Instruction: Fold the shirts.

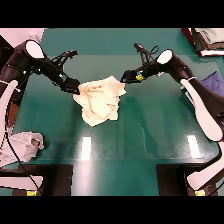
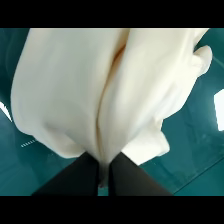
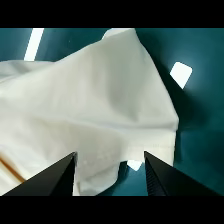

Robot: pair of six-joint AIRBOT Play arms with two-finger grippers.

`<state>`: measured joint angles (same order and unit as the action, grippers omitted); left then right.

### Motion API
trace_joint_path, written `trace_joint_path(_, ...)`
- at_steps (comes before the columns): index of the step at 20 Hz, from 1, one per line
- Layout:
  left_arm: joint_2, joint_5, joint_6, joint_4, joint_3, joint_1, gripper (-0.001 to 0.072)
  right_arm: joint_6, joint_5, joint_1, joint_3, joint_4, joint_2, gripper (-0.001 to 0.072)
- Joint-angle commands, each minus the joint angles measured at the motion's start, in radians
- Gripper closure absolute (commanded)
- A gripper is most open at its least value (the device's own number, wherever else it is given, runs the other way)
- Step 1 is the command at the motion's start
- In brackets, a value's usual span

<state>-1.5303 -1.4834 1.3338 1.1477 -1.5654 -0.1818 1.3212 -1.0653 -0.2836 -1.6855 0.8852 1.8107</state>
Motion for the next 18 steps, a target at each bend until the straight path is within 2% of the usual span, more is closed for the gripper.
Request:
trace_joint_path(1, 0.000, 0.008, 0.002, -0.003, -0.004, 0.000, 0.0681, -0.050, 0.033, -0.025, -0.076, -0.027, 0.097, 0.0220)
trace_joint_path(5, 0.000, 0.002, 0.002, -0.005, -0.004, 0.000, 0.0681, -0.051, 0.014, -0.046, -0.171, -0.021, 0.174, 0.0226)
trace_joint_path(6, 0.000, -0.003, 0.002, -0.005, -0.005, 0.000, 0.0681, -0.051, -0.008, -0.045, -0.188, -0.019, 0.188, 0.0298)
trace_joint_path(8, 0.000, -0.019, 0.002, -0.005, -0.005, 0.000, 0.0681, -0.069, -0.039, -0.042, -0.206, -0.021, 0.195, 0.0696)
trace_joint_path(12, 0.029, -0.056, 0.002, 0.048, -0.072, 0.000, 0.0681, -0.100, -0.091, -0.022, -0.271, 0.027, 0.098, 0.0697)
trace_joint_path(15, 0.111, -0.056, 0.002, 0.085, -0.256, 0.000, 0.0681, -0.099, -0.130, 0.018, -0.333, 0.104, -0.079, 0.0698)
trace_joint_path(18, 0.211, -0.057, 0.002, 0.077, -0.459, 0.000, 0.0681, -0.095, -0.166, 0.062, -0.370, 0.111, -0.293, 0.0698)
